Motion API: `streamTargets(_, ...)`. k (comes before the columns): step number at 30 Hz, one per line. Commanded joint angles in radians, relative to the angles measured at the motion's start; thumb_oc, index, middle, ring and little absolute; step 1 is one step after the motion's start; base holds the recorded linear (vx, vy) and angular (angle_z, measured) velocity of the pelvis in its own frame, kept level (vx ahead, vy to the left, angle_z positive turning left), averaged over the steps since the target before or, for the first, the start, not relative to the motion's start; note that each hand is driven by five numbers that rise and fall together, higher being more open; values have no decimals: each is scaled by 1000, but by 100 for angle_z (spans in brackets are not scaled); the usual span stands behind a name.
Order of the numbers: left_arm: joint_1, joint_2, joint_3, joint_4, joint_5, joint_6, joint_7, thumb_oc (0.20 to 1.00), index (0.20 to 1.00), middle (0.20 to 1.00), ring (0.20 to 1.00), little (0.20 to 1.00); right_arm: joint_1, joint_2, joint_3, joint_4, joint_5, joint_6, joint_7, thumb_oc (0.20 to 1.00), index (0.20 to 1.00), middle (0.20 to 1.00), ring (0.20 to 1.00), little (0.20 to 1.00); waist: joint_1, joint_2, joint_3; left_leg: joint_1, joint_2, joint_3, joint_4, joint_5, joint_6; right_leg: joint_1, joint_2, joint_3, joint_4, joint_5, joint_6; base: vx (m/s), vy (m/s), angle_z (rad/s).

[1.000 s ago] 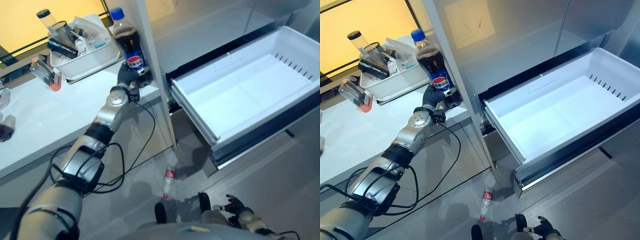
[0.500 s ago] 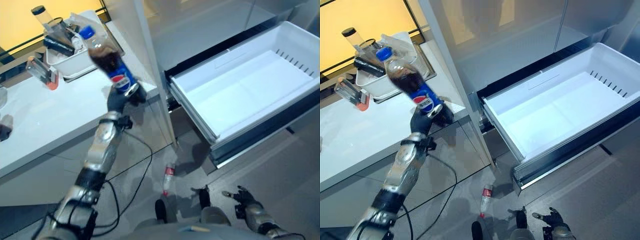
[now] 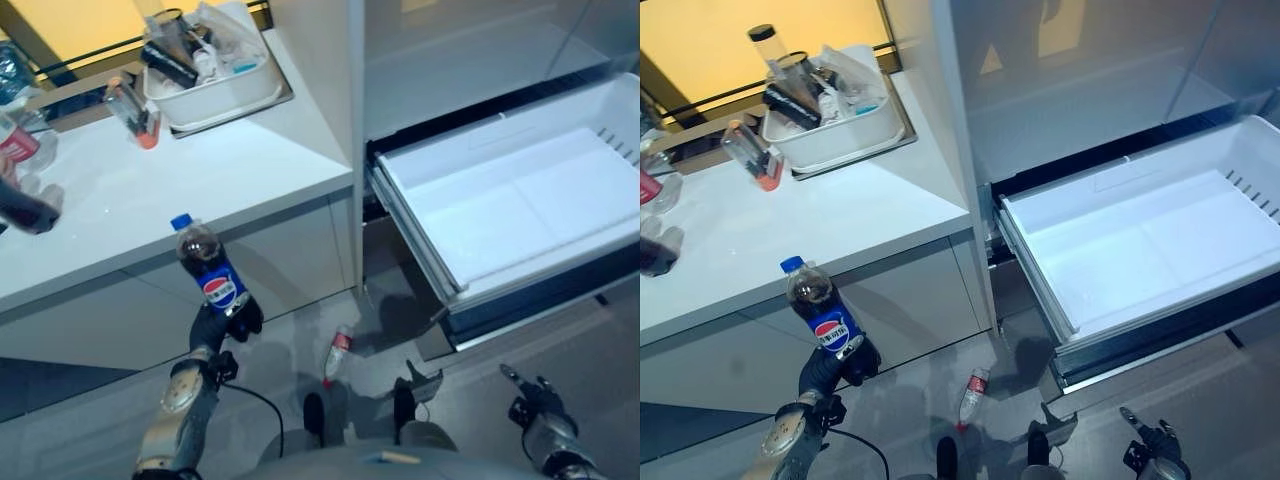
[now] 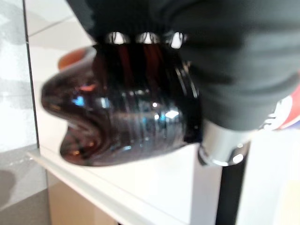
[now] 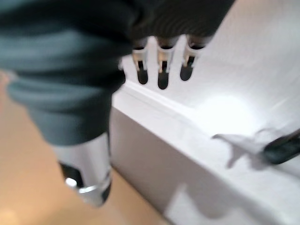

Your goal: Take the drinks into the refrigerator

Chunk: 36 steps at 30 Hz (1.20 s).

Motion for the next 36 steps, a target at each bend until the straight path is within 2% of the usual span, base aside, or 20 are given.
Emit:
streamTargets(1, -83, -1, 84, -133, -15, -129, -19, 200, 200, 200, 200, 200, -21, -29, -77, -16, 140, -98, -59, 1000, 1000, 1000, 1000, 1000, -2, -44, -88, 47, -52, 2, 2, -118, 39, 31, 2, 11, 10, -91, 26, 0, 0, 0)
streamTargets(3, -76, -7, 84, -133, -14, -127, -15, 200, 200, 200, 200, 200, -18, -29, -96, -68, 162, -119, -77, 1000, 1000, 1000, 1000, 1000, -2, -44, -92, 50, -52, 1, 2, -120, 40, 34, 2, 11, 10, -93, 25, 18, 7, 0)
streamTargets(4, -57, -23, 91, -128, -11, -123, -8, 200, 200, 200, 200, 200, -2, -20, -122, -172, 158, -168, -110, 1000, 1000, 1000, 1000, 1000, -6, -41, -102, 55, -52, 1, 2, -123, 42, 40, 2, 14, 10, -96, 25, 41, 16, 0)
streamTargets(5, -50, -23, 90, -122, -3, -123, -6, 200, 200, 200, 200, 200, 9, -7, -135, -232, 154, -190, -129, 1000, 1000, 1000, 1000, 1000, -6, -40, -107, 58, -52, 1, 2, -126, 43, 44, 2, 15, 10, -97, 25, 54, 24, -1)
streamTargets(9, -28, -53, 79, -76, 2, -114, 12, 200, 200, 200, 200, 200, 20, 45, -148, -479, 65, -268, -222, 1000, 1000, 1000, 1000, 1000, -11, -34, -119, 72, -54, 5, 2, -133, 48, 55, 2, 19, 10, -101, 23, 26, 18, -4)
streamTargets(11, -21, -59, 72, -58, 20, -109, 22, 200, 200, 200, 200, 200, 19, 76, -145, -592, 12, -285, -268, 1000, 1000, 1000, 1000, 1000, -14, -30, -124, 81, -55, 8, 2, -137, 51, 63, 3, 24, 10, -103, 22, 0, 0, 0)
streamTargets(17, -9, -60, 65, -54, 60, -104, 44, 200, 200, 200, 200, 200, 6, 118, -132, -877, -172, -285, -354, 1000, 1000, 1000, 1000, 1000, -14, -28, -139, 94, -57, 9, 2, -139, 56, 77, -1, 20, 15, -105, 20, 8, 7, 0)
streamTargets(20, -10, -60, 62, -60, 70, -105, 60, 200, 200, 200, 200, 200, -15, 142, -106, -1071, -260, -284, -370, 1000, 1000, 1000, 1000, 1000, -12, -29, -139, 88, -60, 7, 2, -126, 59, 70, -4, 17, 21, -96, 18, -34, 11, 1)
streamTargets(22, -8, -58, 60, -64, 79, -106, 65, 200, 200, 200, 200, 200, -9, 157, -99, -1159, -328, -269, -381, 1000, 1000, 1000, 1000, 1000, -11, -31, -145, 92, -60, 4, 2, -137, 61, 76, -2, 16, 19, -105, 19, 20, 4, 0)
streamTargets(26, -8, -50, 53, -56, 91, -111, 69, 200, 200, 200, 200, 200, -12, 175, -72, -1284, -410, -272, -367, 1000, 1000, 1000, 1000, 1000, -5, -38, -146, 89, -63, 1, 2, -124, 65, 71, -4, 9, 29, -99, 19, 13, 2, 0)
streamTargets(31, -11, -50, 54, -46, 103, -124, 78, 200, 200, 200, 200, 200, 1, 192, -25, -1411, -484, -276, -329, 1000, 1000, 1000, 1000, 1000, -2, -40, -148, 95, -62, -5, 2, -134, 68, 70, -5, 10, 50, -117, 17, 3, 5, 1)
streamTargets(33, -16, -47, 48, -39, 113, -132, 85, 200, 200, 200, 200, 200, 5, 189, 31, -1487, -529, -279, -283, 1000, 1000, 1000, 1000, 1000, 0, -42, -143, 92, -62, -6, 2, -122, 70, 56, -6, 5, 76, -116, 14, 0, 0, 0)
streamTargets(35, -17, -46, 48, -35, 119, -137, 87, 200, 200, 200, 200, 200, 6, 186, 59, -1514, -535, -277, -261, 1000, 1000, 1000, 1000, 1000, 1, -43, -143, 100, -60, -8, 2, -134, 70, 59, -4, 6, 84, -129, 15, 14, -7, 2)
streamTargets(36, -25, -40, 45, -24, 125, -137, 78, 200, 200, 200, 200, 200, 2, 146, 125, -1525, -524, -261, -180, 1000, 1000, 1000, 1000, 1000, 8, -47, -138, 106, -56, -9, 2, -132, 71, 52, -2, 8, 104, -138, 13, -9, -15, 5)
